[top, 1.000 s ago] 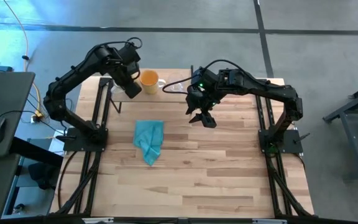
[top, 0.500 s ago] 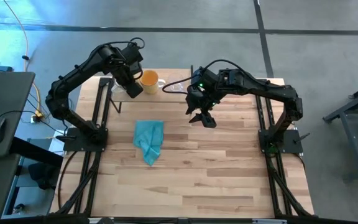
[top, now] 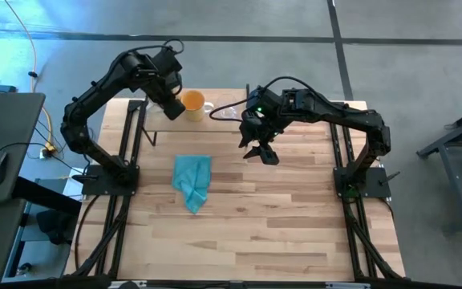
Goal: Stack small to large cups/mugs on shelf
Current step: Put the white mug on the shelf
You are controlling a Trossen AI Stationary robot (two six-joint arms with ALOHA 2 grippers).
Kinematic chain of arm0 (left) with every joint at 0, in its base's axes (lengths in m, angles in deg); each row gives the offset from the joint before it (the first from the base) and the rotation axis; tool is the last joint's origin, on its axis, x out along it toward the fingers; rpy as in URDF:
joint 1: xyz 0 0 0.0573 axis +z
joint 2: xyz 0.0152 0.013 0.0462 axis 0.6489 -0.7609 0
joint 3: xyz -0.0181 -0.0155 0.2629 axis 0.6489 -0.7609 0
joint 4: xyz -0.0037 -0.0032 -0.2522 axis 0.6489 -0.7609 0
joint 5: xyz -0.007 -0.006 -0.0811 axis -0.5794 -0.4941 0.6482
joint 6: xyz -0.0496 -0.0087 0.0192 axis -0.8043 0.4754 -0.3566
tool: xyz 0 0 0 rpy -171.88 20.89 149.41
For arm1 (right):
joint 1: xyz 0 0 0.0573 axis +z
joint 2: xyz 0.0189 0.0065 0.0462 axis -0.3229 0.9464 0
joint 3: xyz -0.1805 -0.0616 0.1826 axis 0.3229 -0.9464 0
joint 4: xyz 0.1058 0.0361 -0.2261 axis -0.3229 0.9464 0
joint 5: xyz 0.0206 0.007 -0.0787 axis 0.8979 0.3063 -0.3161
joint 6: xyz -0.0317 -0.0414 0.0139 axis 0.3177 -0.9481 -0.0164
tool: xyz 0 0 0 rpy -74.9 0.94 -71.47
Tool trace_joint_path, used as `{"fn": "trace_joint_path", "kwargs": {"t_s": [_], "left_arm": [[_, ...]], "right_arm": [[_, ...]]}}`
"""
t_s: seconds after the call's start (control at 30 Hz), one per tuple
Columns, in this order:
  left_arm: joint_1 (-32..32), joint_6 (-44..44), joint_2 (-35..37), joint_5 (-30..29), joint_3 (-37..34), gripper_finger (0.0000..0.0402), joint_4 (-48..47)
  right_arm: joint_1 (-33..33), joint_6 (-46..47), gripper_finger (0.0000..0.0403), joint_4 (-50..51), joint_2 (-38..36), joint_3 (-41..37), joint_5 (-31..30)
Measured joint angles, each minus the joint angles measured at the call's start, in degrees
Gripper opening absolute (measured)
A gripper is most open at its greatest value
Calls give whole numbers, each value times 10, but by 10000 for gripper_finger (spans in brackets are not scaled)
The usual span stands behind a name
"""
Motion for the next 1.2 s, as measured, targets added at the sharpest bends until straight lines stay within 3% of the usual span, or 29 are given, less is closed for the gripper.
{"fn": "trace_joint_path", "kwargs": {"t_s": [0.33,0.83,1.2], "left_arm": [[-1,-1,-11,7,-45,4,0],[-1,-1,-13,16,-48,2,2],[0,-3,-14,34,-50,28,1]], "right_arm": [[0,10,181,6,0,0,1],[1,14,181,8,0,0,1],[1,12,181,8,0,0,1]]}}
